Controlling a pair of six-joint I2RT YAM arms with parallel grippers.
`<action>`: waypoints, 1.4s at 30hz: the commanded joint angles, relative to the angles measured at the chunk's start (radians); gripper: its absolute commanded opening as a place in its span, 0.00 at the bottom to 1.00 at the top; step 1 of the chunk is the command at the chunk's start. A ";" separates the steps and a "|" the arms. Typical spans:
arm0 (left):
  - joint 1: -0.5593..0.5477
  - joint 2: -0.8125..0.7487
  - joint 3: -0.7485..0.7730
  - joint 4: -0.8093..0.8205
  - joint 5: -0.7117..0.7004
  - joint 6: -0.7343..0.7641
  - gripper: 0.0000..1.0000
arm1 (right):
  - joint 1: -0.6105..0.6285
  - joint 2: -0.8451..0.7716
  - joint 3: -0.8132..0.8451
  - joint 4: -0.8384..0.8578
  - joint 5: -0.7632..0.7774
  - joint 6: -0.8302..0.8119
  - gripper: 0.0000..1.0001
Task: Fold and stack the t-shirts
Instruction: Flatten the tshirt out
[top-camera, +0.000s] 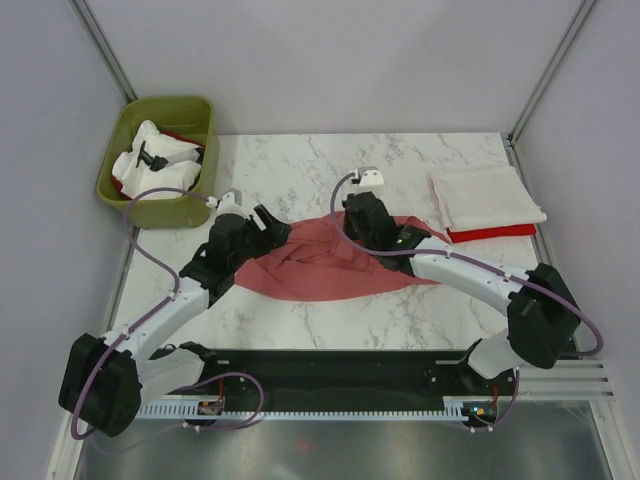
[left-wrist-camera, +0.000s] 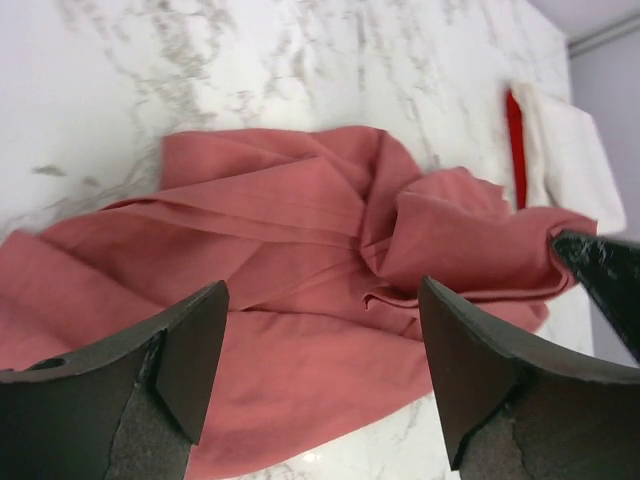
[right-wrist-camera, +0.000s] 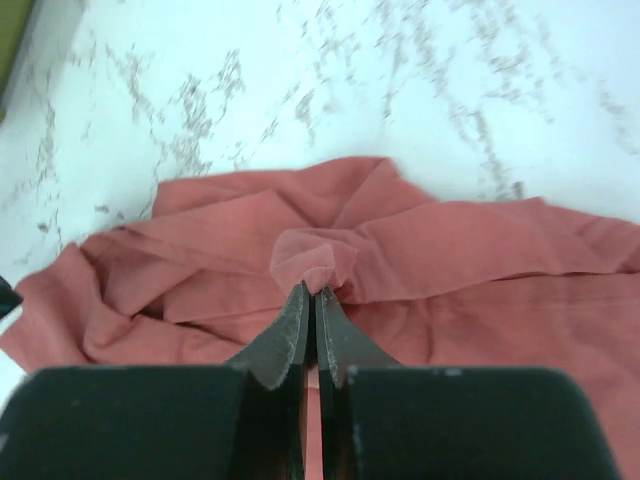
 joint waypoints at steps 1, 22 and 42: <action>-0.021 0.009 -0.031 0.220 0.160 0.099 0.85 | -0.067 -0.133 -0.030 0.018 -0.029 0.028 0.00; -0.286 0.216 0.002 0.630 0.138 0.567 0.79 | -0.239 -0.331 0.348 -0.267 -0.236 0.037 0.00; -0.320 0.314 0.087 0.545 0.024 0.641 0.50 | -0.251 -0.334 0.451 -0.339 -0.267 0.062 0.00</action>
